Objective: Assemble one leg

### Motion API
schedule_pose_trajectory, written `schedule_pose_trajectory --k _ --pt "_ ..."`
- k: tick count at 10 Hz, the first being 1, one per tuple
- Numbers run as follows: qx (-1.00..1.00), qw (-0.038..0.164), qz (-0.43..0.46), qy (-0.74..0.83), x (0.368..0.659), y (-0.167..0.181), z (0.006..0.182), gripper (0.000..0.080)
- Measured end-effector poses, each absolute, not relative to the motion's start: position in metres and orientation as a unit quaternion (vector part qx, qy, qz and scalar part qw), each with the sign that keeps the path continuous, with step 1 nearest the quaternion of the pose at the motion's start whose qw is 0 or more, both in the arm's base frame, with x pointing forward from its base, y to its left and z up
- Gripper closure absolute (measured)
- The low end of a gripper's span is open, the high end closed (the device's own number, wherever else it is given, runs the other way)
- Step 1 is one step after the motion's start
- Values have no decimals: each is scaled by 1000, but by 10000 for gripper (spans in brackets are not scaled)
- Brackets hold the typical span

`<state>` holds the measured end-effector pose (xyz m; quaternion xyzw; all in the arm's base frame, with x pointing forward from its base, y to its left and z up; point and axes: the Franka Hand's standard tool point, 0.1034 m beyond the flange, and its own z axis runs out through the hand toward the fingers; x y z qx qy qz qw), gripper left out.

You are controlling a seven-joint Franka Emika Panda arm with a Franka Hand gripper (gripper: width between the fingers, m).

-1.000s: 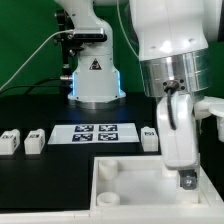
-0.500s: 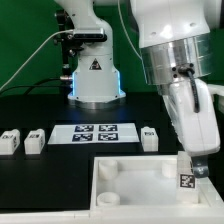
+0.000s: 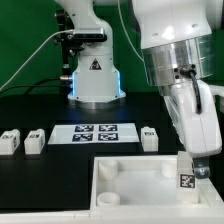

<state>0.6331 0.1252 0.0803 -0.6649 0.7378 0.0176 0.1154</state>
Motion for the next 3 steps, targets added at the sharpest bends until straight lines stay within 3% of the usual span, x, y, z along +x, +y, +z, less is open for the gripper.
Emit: schedule_pose_trajectory --k 3 --pt "-665 115 18 738 633 125 80 151"
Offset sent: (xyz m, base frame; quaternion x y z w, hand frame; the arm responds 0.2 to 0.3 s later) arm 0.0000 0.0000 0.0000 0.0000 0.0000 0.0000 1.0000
